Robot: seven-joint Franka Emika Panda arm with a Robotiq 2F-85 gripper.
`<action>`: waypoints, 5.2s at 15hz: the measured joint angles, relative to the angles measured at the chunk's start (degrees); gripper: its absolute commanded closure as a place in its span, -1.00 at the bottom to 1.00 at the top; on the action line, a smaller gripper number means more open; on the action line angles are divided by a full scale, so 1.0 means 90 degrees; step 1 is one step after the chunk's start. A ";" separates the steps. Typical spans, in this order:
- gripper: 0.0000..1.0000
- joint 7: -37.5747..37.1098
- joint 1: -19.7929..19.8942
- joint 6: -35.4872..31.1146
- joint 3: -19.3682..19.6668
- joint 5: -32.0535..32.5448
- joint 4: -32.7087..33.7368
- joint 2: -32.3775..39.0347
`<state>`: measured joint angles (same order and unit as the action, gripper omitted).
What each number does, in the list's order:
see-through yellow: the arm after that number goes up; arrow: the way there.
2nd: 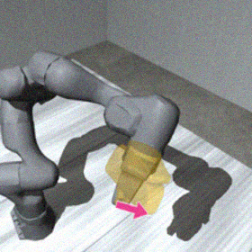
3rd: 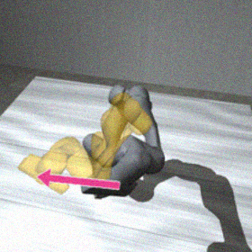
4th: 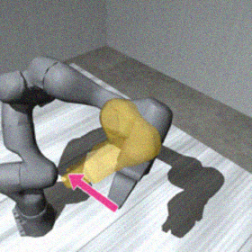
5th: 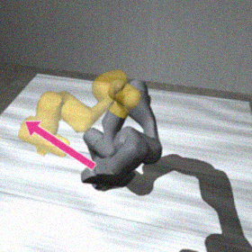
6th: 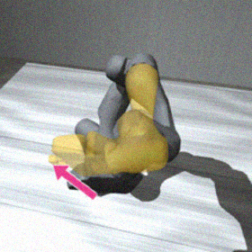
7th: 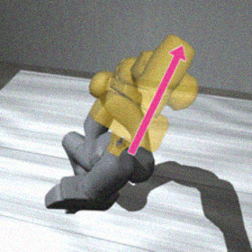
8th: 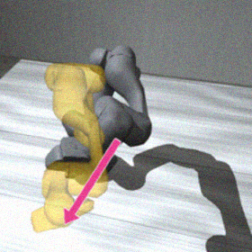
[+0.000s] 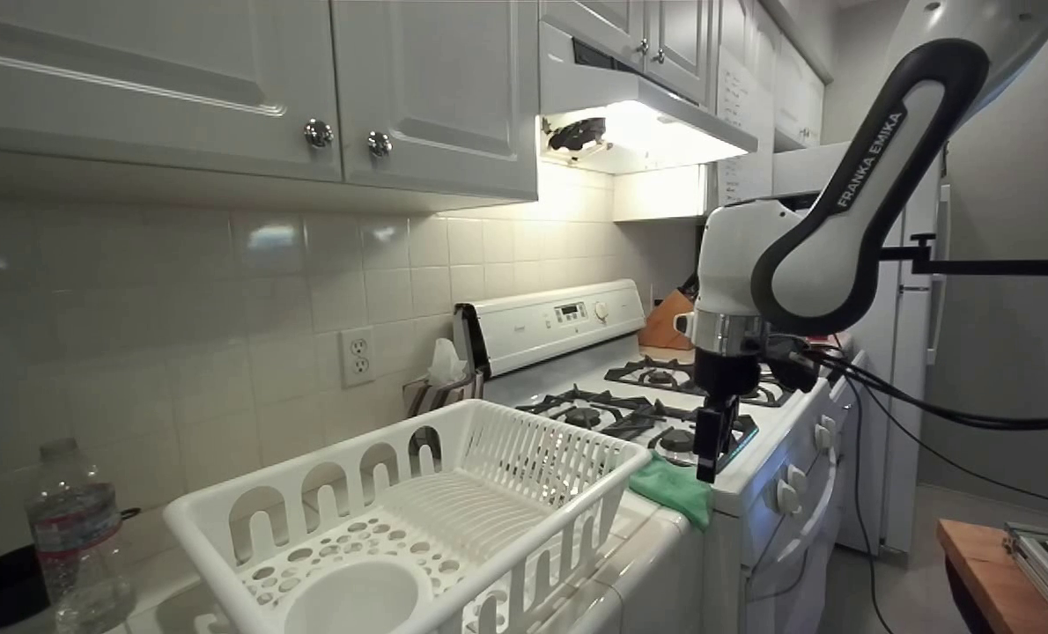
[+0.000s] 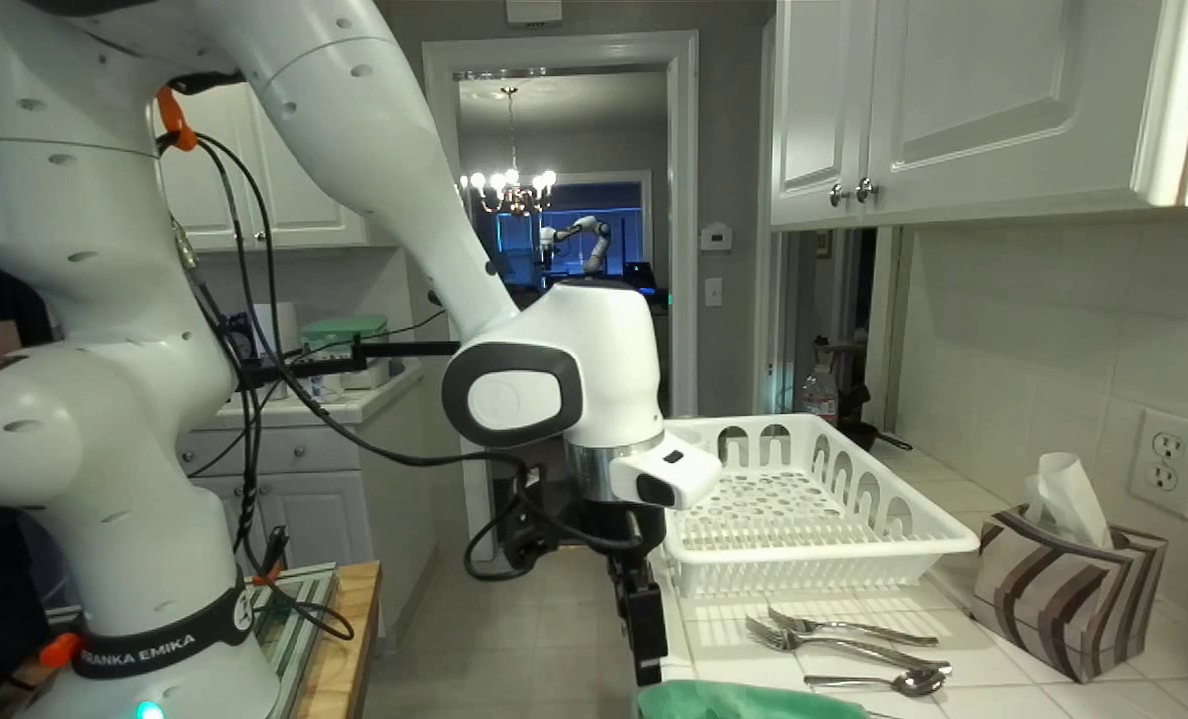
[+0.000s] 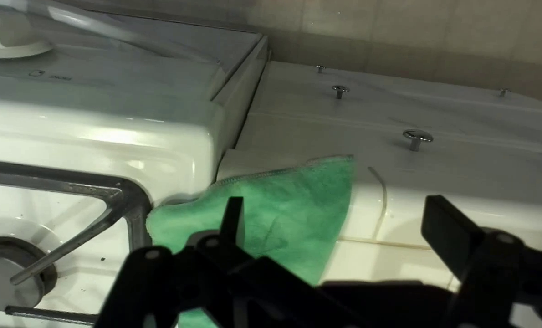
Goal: Hang the green towel on the dishrack.
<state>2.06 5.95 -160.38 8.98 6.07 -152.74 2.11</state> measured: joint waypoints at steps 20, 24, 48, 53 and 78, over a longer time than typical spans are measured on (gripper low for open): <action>0.09 -0.0732 -0.0467 -0.1350 0.0442 0.0825 0.0554 0.1535; 0.62 -0.0749 -0.0606 -0.1357 0.0588 0.0825 0.0657 0.1611; 0.96 -0.0355 -0.0500 0.2011 -0.0112 0.1047 0.1085 -0.0740; 0.96 -0.0355 -0.0505 0.2011 -0.0418 0.1018 0.1403 -0.1036; 0.96 -0.0255 -0.1251 0.0866 -0.1728 0.0570 0.1807 -0.0654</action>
<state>-0.23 -5.30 -152.58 -6.57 11.20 -136.48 -3.77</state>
